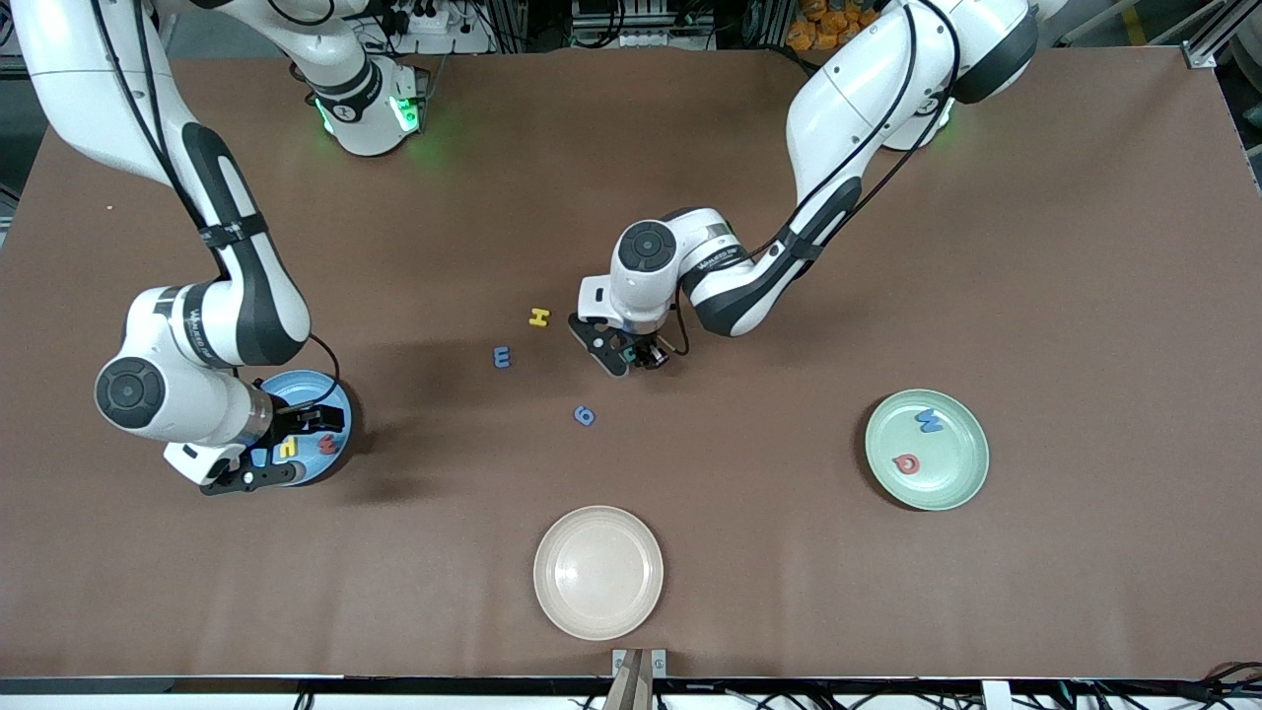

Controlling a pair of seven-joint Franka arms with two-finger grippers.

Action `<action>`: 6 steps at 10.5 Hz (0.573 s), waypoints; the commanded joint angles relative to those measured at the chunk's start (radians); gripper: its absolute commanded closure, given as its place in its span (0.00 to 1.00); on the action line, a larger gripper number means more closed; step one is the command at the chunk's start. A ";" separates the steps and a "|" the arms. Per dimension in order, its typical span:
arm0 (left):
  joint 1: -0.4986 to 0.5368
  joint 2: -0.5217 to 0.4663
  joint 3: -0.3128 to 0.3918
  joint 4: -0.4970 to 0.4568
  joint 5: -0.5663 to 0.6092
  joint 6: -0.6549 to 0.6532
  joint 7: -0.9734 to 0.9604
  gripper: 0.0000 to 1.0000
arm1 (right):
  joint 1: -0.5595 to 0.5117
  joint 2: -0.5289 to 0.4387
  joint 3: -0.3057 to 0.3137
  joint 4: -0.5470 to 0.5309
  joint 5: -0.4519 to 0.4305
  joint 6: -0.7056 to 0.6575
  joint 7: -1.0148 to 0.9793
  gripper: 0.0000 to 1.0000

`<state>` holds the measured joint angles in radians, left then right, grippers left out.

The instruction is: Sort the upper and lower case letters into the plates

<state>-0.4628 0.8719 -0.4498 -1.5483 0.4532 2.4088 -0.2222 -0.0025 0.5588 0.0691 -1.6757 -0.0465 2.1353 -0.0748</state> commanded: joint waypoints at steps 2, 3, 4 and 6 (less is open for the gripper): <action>0.051 -0.033 0.000 -0.004 -0.001 -0.032 -0.008 1.00 | 0.084 0.009 0.000 0.030 -0.010 0.000 0.119 0.00; 0.090 -0.063 -0.006 -0.004 -0.004 -0.063 -0.016 1.00 | 0.088 0.018 0.000 0.036 -0.010 0.005 0.121 0.00; 0.130 -0.106 -0.009 0.002 -0.037 -0.130 -0.017 1.00 | 0.107 0.029 0.001 0.043 -0.010 0.008 0.121 0.00; 0.247 -0.171 -0.009 0.017 -0.096 -0.207 -0.006 1.00 | 0.201 0.059 0.000 0.073 -0.013 0.043 0.119 0.00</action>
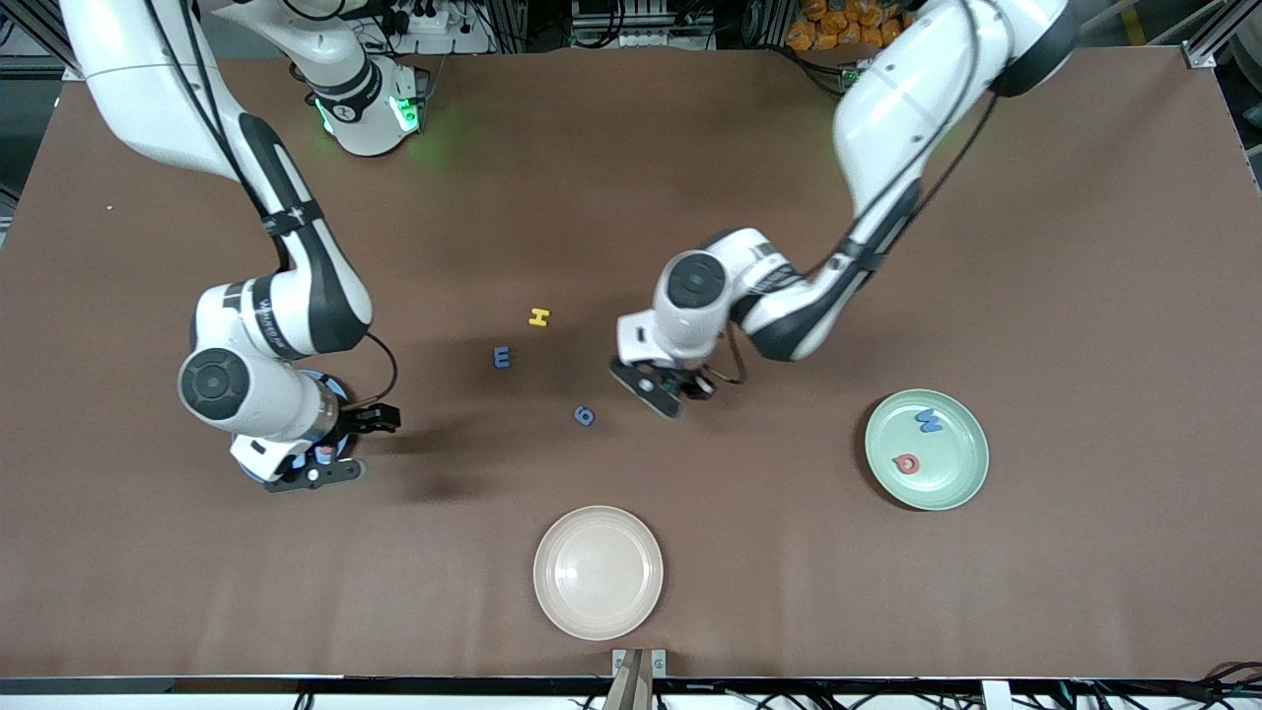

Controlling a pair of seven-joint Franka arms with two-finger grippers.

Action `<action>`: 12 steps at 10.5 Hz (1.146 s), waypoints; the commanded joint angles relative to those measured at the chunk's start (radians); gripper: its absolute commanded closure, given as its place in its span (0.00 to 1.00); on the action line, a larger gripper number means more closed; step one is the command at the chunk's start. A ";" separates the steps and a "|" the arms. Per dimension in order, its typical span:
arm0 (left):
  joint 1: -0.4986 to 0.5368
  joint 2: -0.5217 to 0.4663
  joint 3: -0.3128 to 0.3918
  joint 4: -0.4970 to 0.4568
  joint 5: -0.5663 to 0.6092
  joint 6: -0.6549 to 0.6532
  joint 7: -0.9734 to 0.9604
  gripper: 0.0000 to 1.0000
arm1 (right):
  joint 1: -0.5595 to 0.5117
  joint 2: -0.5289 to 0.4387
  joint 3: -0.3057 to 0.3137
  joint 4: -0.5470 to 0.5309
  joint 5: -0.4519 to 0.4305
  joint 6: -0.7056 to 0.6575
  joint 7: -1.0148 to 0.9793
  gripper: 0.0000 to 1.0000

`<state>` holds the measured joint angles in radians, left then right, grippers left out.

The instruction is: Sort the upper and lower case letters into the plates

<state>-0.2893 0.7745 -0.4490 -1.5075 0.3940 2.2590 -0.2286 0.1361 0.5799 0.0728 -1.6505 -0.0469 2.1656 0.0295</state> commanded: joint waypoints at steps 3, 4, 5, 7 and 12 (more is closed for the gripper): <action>0.247 -0.147 -0.010 -0.025 -0.040 -0.137 0.008 1.00 | 0.184 0.095 -0.002 0.104 -0.031 0.081 0.001 0.00; 0.295 -0.159 -0.008 -0.025 -0.040 -0.163 0.005 1.00 | 0.224 0.109 -0.002 0.116 -0.037 0.123 0.003 0.00; 0.350 -0.159 -0.010 -0.026 -0.041 -0.182 0.006 1.00 | 0.250 0.123 -0.002 0.116 -0.036 0.166 0.003 0.00; 0.427 -0.147 -0.007 -0.039 -0.041 -0.202 0.008 1.00 | 0.312 0.152 -0.001 0.118 -0.033 0.195 0.004 0.00; 0.515 -0.081 0.003 -0.057 -0.029 -0.208 0.015 0.03 | 0.375 0.247 0.005 0.175 -0.018 0.300 0.018 0.00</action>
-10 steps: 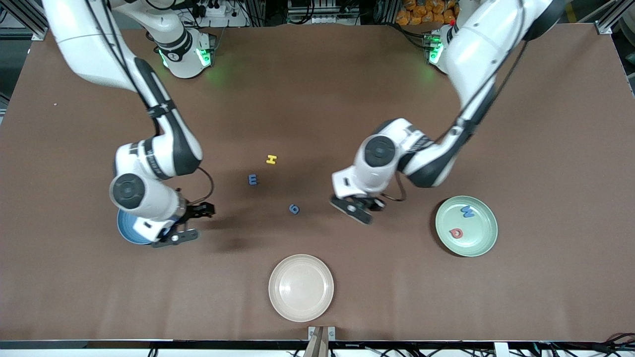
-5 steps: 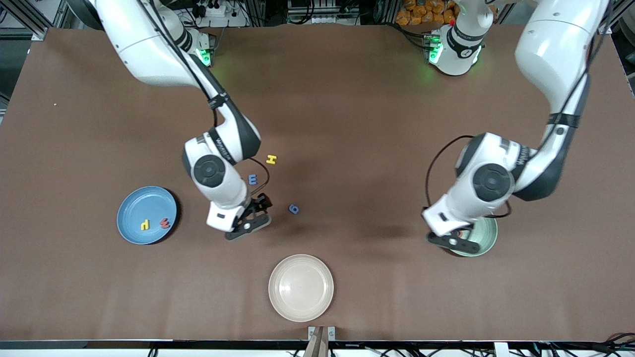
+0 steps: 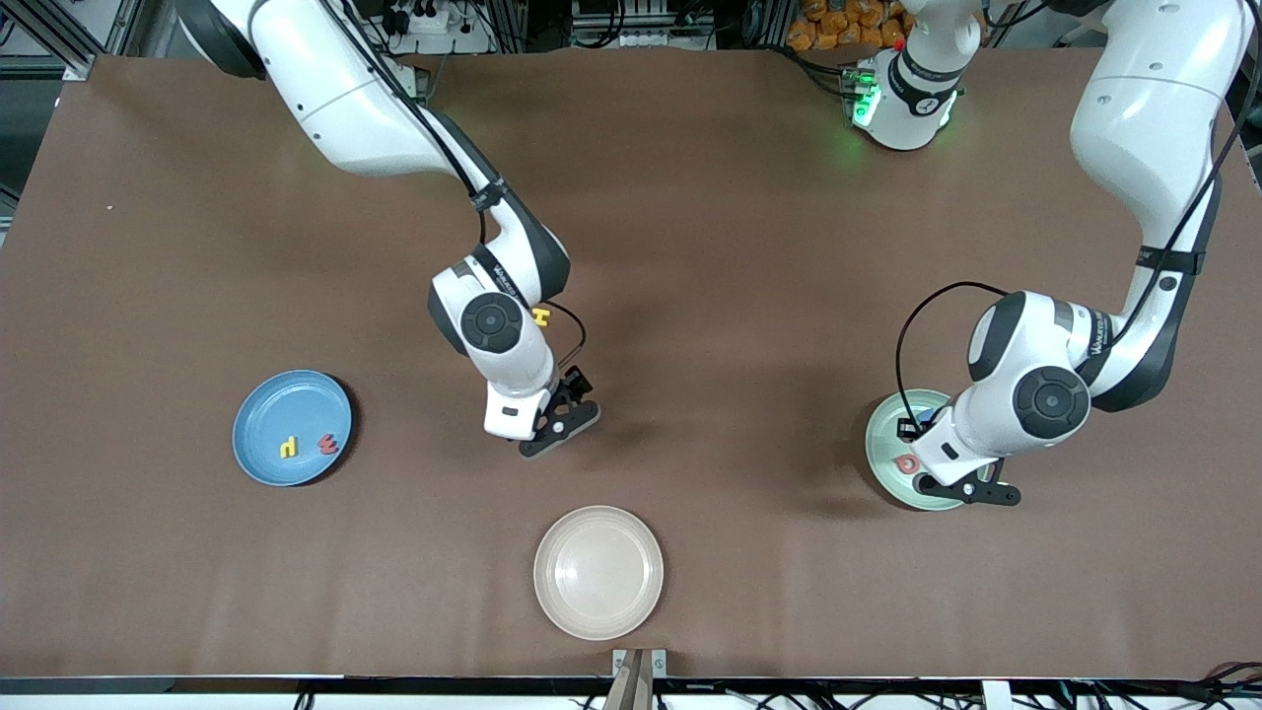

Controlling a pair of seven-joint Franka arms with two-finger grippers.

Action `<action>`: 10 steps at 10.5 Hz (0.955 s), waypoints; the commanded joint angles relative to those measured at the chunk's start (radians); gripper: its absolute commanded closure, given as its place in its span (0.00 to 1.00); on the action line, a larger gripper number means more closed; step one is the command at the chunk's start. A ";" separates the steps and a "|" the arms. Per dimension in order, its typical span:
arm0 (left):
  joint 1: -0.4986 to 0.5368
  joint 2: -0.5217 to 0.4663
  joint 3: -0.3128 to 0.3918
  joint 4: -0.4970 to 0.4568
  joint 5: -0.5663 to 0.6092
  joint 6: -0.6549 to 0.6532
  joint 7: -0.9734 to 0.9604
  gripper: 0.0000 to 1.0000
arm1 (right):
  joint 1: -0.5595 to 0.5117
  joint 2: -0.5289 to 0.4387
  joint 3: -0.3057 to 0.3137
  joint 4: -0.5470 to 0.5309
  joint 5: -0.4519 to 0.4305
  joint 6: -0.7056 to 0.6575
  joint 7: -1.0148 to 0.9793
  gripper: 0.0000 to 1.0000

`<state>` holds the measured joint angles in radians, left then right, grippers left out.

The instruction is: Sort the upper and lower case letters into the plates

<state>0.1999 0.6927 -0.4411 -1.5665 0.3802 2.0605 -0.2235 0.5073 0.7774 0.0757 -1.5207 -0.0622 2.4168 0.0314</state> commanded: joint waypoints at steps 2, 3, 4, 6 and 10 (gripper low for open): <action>0.039 -0.039 -0.005 0.013 -0.010 -0.023 0.016 0.00 | 0.022 0.059 0.004 0.045 0.025 0.064 0.015 0.00; 0.042 -0.062 -0.005 0.023 -0.010 -0.031 0.019 0.00 | 0.023 0.066 0.004 0.047 0.031 0.065 0.013 0.00; 0.044 -0.099 -0.005 0.025 -0.010 -0.039 0.022 0.00 | 0.031 0.068 0.010 0.047 0.033 0.065 0.013 0.00; 0.033 -0.171 -0.019 0.032 -0.026 -0.086 0.019 0.00 | 0.034 0.068 0.012 0.044 0.035 0.064 0.010 0.00; 0.030 -0.295 -0.067 0.036 -0.082 -0.157 -0.014 0.00 | 0.034 0.079 0.012 0.040 0.035 0.065 0.012 0.00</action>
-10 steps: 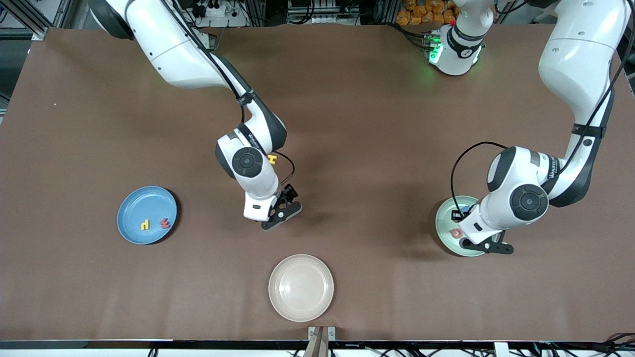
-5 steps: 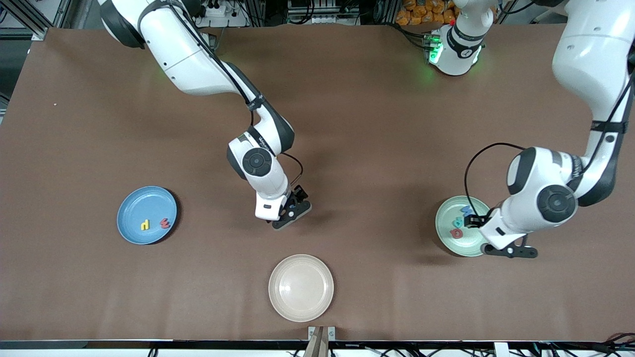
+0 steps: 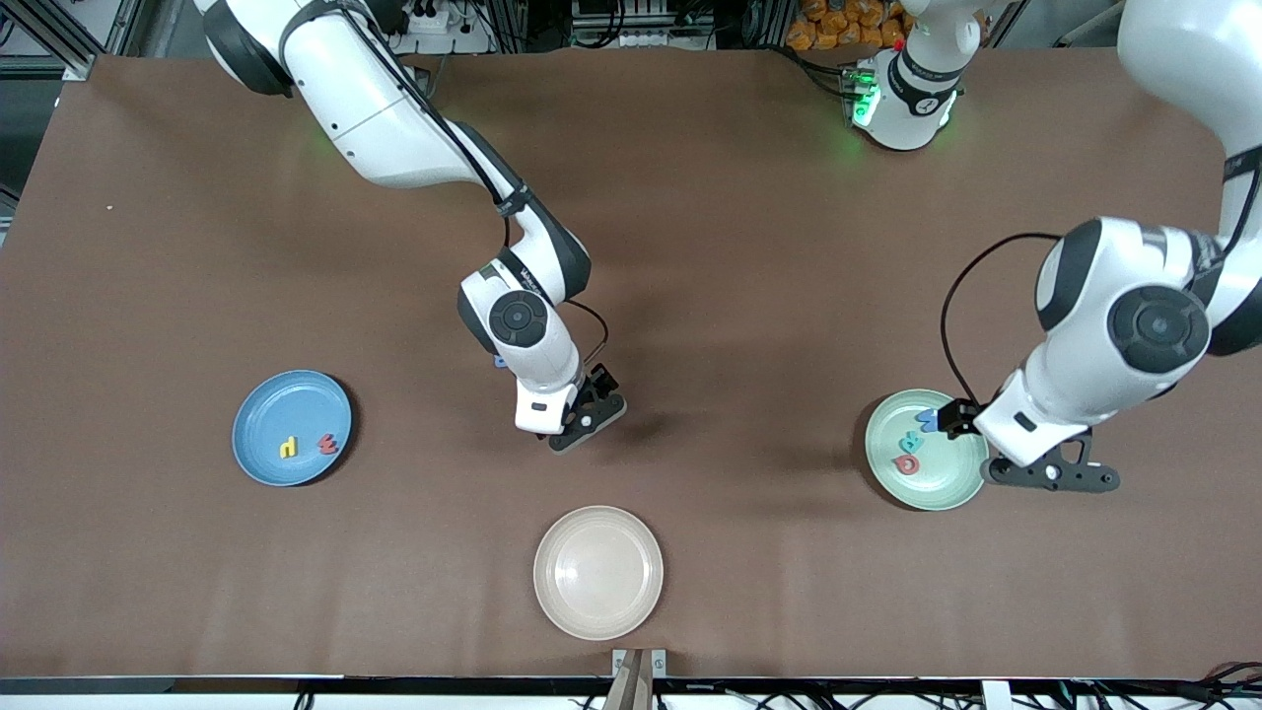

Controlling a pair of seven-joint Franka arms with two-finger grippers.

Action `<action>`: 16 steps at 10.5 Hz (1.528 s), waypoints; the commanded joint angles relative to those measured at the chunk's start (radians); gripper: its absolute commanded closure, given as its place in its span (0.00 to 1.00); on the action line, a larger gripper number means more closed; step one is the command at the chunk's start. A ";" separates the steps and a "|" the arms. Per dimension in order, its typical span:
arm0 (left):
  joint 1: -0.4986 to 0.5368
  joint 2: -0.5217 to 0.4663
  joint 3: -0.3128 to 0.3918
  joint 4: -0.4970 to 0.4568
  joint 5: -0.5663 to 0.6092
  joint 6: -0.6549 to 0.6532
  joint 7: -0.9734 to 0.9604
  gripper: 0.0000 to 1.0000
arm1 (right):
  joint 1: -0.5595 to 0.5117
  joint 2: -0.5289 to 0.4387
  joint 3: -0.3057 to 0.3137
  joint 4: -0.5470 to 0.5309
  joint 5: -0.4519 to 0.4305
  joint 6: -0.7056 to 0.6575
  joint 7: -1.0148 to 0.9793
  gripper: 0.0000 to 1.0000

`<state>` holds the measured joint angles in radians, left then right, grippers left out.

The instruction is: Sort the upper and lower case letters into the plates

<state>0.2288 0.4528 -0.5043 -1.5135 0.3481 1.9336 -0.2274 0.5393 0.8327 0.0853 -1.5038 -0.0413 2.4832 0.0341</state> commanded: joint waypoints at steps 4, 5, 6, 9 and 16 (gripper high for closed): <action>0.001 -0.107 -0.008 -0.017 -0.078 -0.050 -0.010 0.00 | 0.002 0.040 0.001 0.025 0.015 0.033 0.013 0.00; 0.001 -0.120 -0.010 -0.010 -0.080 -0.076 -0.012 0.00 | 0.004 0.040 0.001 0.024 0.014 0.033 0.013 0.00; 0.000 -0.121 -0.008 0.034 -0.087 -0.123 -0.012 0.00 | 0.005 0.039 0.001 0.024 0.014 0.033 0.015 0.62; 0.000 -0.126 -0.013 0.058 -0.121 -0.186 -0.016 0.00 | 0.005 0.036 0.001 0.016 0.012 0.031 0.012 1.00; 0.009 -0.189 -0.008 0.055 -0.156 -0.220 -0.035 0.00 | -0.065 -0.032 -0.007 0.019 0.012 -0.032 0.009 1.00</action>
<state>0.2340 0.2872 -0.5133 -1.4520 0.2175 1.7394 -0.2424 0.5189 0.8428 0.0737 -1.4833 -0.0399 2.5008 0.0386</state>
